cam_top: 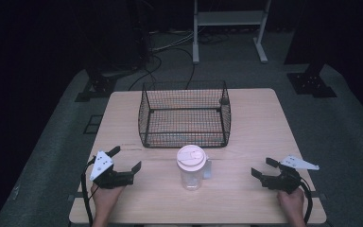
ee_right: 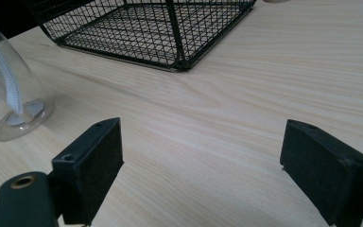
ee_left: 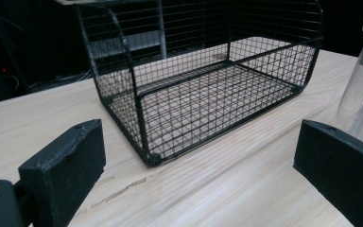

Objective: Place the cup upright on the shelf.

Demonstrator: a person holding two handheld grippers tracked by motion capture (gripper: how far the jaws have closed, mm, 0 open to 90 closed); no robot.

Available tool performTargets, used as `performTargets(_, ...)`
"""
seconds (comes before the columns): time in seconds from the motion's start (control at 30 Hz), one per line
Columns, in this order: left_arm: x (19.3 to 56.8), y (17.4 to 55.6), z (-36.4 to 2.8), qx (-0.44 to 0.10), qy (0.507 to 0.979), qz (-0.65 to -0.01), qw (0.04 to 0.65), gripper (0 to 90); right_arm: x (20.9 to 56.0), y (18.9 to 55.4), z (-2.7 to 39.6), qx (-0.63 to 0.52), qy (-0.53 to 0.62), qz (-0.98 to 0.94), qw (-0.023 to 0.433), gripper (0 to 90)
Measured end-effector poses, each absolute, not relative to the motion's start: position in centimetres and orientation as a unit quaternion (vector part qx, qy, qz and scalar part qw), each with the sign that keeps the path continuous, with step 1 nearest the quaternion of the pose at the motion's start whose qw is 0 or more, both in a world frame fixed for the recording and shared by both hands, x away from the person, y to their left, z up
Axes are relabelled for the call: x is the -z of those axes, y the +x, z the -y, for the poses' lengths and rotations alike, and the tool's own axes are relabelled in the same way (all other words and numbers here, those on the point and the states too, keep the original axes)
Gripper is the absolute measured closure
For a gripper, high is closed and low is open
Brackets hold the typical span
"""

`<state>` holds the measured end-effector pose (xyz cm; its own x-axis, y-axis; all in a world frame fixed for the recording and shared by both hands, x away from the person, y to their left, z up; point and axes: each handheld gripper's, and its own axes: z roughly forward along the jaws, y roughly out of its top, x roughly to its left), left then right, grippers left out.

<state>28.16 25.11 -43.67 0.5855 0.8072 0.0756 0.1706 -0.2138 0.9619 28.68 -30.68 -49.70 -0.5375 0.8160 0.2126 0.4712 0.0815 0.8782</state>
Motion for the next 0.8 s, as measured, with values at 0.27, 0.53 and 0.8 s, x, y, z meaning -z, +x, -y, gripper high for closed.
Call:
performTargets(0.27, 42.8, 28.7, -23.6, -0.306, 0.717, -0.326, 0.535, 2.0, 49.7, 28.7, 30.7, -0.507, 0.452, -0.714, 0.17, 12.9)
performTargets(0.53, 41.7, 29.5, -22.8, -0.317, 0.703, -0.34, 0.538, 2.0, 49.7, 28.7, 30.7, -0.508, 0.45, -0.715, 0.168, 12.9)
performTargets(0.8, 40.2, 29.8, -20.8, -0.299, 0.718, -0.311, 0.546, 2.0, 49.7, 28.7, 30.7, -0.509, 0.45, -0.715, 0.166, 12.9)
